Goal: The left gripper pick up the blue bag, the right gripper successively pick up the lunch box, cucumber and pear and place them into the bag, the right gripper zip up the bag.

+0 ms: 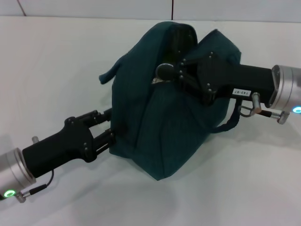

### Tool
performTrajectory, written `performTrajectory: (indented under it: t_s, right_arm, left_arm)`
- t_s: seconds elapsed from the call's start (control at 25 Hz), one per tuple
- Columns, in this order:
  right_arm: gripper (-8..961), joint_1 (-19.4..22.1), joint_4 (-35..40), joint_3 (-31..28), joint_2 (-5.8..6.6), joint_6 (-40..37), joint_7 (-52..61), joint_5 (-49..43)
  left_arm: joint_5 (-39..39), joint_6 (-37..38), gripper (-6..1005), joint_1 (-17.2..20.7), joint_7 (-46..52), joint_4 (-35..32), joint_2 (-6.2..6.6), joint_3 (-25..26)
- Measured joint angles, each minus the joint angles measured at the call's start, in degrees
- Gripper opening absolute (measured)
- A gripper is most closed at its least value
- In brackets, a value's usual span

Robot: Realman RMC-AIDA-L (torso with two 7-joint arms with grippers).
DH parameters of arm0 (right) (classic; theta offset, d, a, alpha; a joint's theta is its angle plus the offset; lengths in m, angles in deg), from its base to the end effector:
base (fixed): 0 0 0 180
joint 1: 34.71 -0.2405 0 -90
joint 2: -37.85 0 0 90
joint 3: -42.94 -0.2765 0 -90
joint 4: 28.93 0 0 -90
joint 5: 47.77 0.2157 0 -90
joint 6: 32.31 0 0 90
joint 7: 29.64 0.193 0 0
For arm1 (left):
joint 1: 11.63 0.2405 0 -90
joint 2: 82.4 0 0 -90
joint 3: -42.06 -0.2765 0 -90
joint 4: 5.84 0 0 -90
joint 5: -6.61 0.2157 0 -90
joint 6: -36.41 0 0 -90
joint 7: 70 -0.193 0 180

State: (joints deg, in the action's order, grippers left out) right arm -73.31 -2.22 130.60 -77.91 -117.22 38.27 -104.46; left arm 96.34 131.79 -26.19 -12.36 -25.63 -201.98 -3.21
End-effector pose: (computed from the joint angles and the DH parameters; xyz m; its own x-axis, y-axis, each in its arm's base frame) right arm 0.1277 0.3647 -0.0867 0.6398 -0.1542 -0.7529 -0.1962 -0.9800 0.0340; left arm -0.3005 0.2675 -0.0649 0.5379 0.2717 0.7980 0.5982 -0.7900 -0.1342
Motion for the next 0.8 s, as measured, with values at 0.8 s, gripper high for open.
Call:
performTrajectory:
  t_s: [0.8]
  right_arm:
    - [10, 1.6, 0.6, 0.1, 0.01, -1.8, -1.6, 0.0]
  left_arm:
    - [-0.9, 3.9, 621, -4.5, -2.7, 2.1, -0.12, -0.4]
